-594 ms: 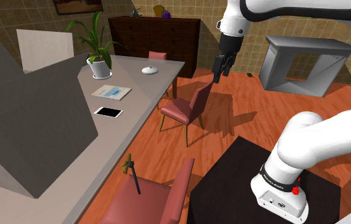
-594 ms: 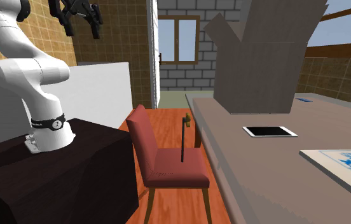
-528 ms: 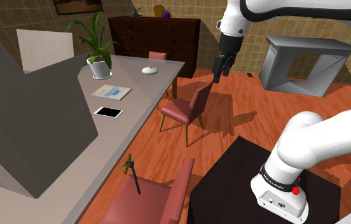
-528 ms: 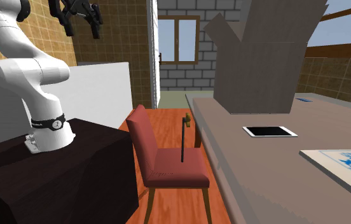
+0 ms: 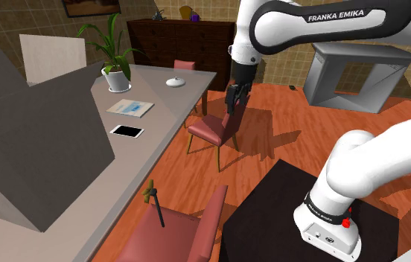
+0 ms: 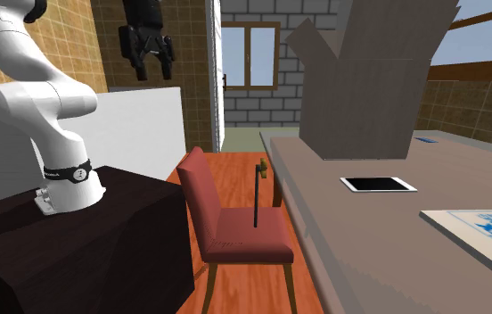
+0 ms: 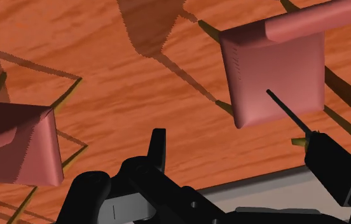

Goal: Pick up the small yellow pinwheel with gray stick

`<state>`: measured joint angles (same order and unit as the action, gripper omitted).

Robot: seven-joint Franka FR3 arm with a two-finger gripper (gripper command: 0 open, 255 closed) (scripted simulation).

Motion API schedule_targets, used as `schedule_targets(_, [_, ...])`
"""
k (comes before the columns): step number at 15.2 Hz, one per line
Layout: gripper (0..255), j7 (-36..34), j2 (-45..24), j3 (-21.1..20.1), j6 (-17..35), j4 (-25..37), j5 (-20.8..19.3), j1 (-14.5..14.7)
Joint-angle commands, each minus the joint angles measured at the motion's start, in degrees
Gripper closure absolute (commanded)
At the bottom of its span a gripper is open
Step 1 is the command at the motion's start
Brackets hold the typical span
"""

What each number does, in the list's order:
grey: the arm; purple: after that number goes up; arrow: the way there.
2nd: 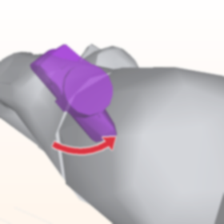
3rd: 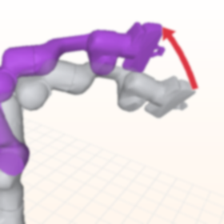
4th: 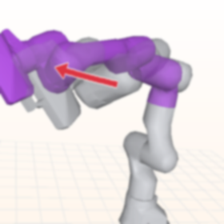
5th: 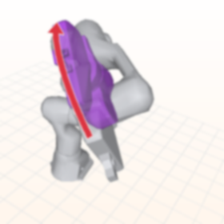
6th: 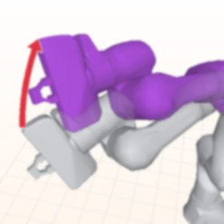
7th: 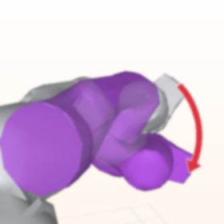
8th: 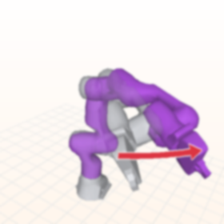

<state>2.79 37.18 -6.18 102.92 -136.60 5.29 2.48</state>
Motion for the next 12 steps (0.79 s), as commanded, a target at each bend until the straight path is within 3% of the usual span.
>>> schedule_targets(1, [0, -0.73, -2.91, -1.55, 3.16, -0.25, 0.63, 0.80])
schedule_targets(12, [0, -5.01, -21.87, -9.48, 18.36, 2.88, 0.65, 3.89])
